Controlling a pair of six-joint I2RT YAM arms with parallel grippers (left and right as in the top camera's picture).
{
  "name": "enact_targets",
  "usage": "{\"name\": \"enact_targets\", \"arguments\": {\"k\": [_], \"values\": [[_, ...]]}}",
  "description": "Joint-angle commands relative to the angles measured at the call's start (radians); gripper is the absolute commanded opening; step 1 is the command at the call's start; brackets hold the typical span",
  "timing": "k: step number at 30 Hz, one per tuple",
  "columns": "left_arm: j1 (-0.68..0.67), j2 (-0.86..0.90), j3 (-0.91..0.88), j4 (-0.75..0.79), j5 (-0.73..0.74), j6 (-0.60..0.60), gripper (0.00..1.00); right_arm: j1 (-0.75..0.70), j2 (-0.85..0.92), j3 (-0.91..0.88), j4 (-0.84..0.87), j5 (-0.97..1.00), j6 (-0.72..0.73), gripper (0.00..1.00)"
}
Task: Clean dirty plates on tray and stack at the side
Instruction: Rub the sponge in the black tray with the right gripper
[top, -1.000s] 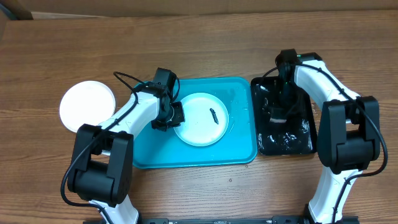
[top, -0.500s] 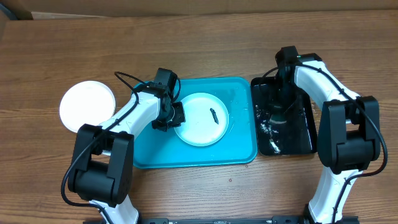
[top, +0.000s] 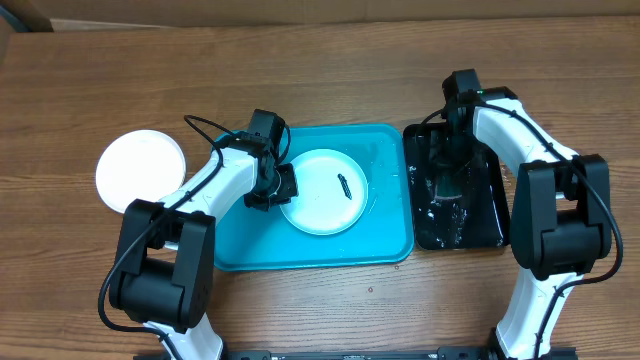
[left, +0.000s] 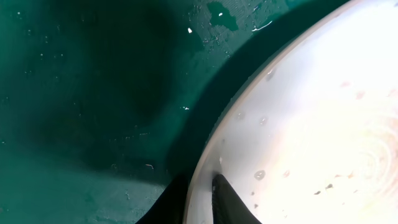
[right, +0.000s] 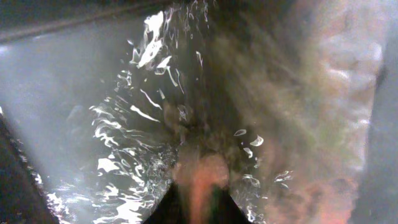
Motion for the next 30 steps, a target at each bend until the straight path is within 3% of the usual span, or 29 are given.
{"name": "enact_targets", "arguments": {"k": [1,7,9,12,21,23,25,30], "values": [[-0.007,0.015,-0.011,0.003,-0.017,0.015,0.17,-0.004,-0.029,0.021,-0.012,-0.009,-0.006,0.98],[-0.007,0.015,-0.011,0.002,-0.017,0.015,0.17,-0.008,-0.029,0.175,-0.181,-0.026,-0.013,0.99],[-0.007,0.015,-0.011,0.001,-0.017,0.015,0.17,-0.008,-0.029,0.192,-0.232,-0.026,-0.013,0.90],[-0.007,0.015,-0.011,0.002,-0.018,0.015,0.18,-0.008,-0.029,0.177,-0.270,-0.026,-0.013,0.64],[-0.007,0.015,-0.011,0.002,-0.020,0.015,0.17,-0.007,-0.029,0.066,-0.211,-0.019,-0.014,0.61],[-0.007,0.015,-0.011,0.002,-0.021,0.015,0.17,-0.007,-0.029,0.052,-0.195,-0.019,-0.014,0.57],[-0.007,0.015,-0.011,0.002,-0.020,0.015,0.17,-0.007,-0.029,0.042,-0.180,-0.019,-0.014,0.44],[-0.007,0.015,-0.011,0.002,-0.020,0.015,0.17,-0.007,-0.029,0.035,-0.173,-0.019,-0.014,0.34]]}}
